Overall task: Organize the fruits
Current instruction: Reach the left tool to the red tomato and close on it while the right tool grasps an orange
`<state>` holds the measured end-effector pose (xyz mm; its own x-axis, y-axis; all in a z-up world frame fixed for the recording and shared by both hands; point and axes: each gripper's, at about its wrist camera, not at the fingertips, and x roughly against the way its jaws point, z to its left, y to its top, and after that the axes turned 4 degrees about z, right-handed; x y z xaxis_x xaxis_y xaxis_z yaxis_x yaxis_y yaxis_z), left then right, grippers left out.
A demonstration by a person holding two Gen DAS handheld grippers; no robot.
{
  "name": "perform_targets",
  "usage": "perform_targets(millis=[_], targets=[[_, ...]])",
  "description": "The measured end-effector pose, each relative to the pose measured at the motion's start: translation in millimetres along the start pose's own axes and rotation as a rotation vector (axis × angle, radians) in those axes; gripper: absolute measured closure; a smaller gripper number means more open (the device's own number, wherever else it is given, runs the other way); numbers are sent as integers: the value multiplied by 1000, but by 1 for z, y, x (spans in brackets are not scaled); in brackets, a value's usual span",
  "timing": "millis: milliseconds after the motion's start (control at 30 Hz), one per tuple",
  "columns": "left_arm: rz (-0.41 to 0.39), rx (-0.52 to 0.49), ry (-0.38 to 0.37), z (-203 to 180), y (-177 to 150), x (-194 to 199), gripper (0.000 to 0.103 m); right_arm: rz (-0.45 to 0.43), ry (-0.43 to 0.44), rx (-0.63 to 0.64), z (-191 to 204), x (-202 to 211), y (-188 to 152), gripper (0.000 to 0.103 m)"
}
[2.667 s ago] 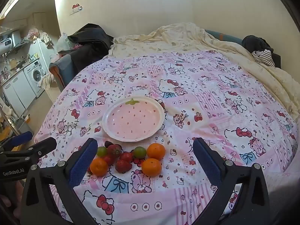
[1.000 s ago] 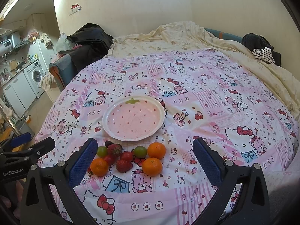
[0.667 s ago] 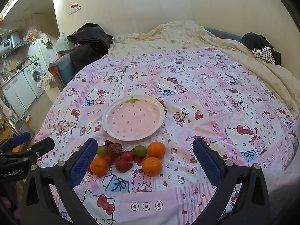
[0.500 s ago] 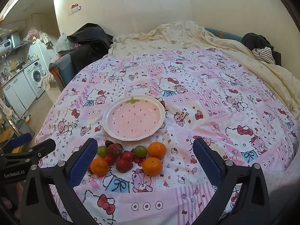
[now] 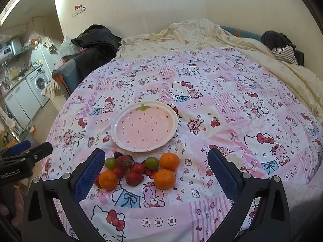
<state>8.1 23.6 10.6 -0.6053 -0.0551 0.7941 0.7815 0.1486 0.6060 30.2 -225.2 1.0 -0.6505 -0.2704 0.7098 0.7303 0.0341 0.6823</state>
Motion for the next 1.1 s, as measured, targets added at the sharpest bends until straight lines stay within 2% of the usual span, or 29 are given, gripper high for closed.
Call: perform_targets(millis=[167, 367, 567, 667, 700, 733, 1100], targets=[[54, 7, 61, 16, 21, -11, 0, 100, 55, -60, -26, -19, 22, 0], [223, 24, 56, 28, 34, -49, 3, 229, 145, -110, -43, -50, 42, 2], [405, -18, -19, 8, 13, -88, 19, 396, 197, -159, -54, -89, 41, 16], [476, -13, -39, -2, 2, -106, 38, 455, 198, -200, -60, -103, 33, 21], [498, -5, -43, -3, -1, -113, 48, 465, 201, -210, -60, -104, 32, 21], [518, 11, -52, -4, -2, -119, 52, 472, 205, -219, -61, -106, 30, 21], [684, 225, -111, -6, -16, -166, 55, 451, 187, -246, -65, -107, 31, 21]])
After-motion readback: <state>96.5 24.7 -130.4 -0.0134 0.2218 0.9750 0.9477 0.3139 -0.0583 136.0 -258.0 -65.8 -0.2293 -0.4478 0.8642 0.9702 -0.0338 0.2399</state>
